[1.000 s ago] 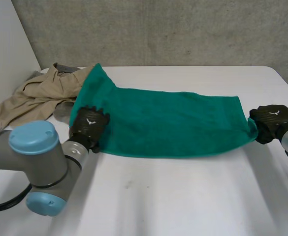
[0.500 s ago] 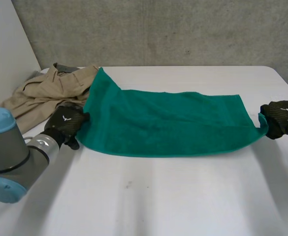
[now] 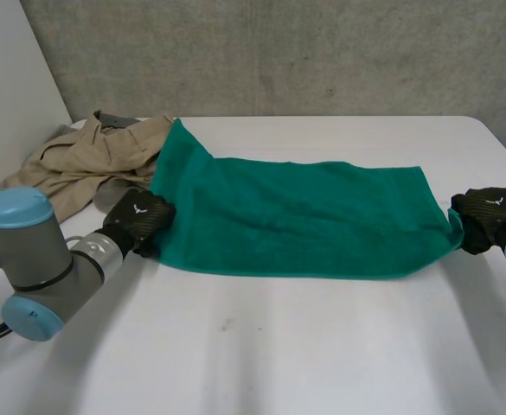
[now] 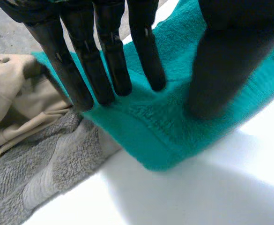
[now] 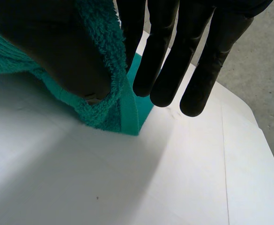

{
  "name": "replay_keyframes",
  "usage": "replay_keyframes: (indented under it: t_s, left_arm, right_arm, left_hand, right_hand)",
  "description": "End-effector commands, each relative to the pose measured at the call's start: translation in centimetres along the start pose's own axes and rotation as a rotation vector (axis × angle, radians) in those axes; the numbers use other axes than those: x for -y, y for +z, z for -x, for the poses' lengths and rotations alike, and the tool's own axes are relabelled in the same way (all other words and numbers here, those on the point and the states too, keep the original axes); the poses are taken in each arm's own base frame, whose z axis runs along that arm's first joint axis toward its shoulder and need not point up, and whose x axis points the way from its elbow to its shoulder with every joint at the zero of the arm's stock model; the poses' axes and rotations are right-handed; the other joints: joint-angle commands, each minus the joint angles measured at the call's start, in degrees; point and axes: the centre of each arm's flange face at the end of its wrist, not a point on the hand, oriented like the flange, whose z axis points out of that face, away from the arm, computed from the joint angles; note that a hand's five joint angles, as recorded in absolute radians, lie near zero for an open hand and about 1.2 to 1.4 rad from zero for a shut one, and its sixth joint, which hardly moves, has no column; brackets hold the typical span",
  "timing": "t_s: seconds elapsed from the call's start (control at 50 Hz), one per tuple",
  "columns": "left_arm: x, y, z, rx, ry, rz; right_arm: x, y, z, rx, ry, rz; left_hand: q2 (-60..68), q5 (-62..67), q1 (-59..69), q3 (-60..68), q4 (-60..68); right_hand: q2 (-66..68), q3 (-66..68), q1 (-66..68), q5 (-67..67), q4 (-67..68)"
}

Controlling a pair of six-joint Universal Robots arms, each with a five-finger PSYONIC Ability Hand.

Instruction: Fold the laundry.

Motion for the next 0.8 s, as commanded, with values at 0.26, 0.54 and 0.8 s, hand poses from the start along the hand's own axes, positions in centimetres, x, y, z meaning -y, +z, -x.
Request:
replay_keyframes:
  t_s: [0.26, 0.54, 0.8]
  left_arm:
    - [2.8, -4.9, -1.1, -0.015, -0.017, 0.122]
    - [5.5, -16.0, -2.8, -0.164, 0.015, 0.488]
    - [5.1, -12.2, -2.1, -0.11, 0.088, 0.379]
  right_arm:
    - [1.1, -1.7, -0.3, 0.021, -0.193, 0.056]
    - [2.6, -8.9, -2.4, 0.164, -0.326, 0.342]
    - [2.6, -6.0, -3.9, 0.105, -0.223, 0.233]
  left_hand:
    - [32.74, 33.0, 30.98, 32.81, 32.67]
    - [32.74, 33.0, 30.98, 32.81, 32.67]
    - [32.74, 33.0, 30.98, 32.81, 32.67]
  right_hand:
    - [12.7, 12.32, 23.84, 13.09, 11.85]
    - [12.7, 12.32, 23.84, 13.09, 11.85]
    - [12.7, 12.32, 23.84, 13.09, 11.85]
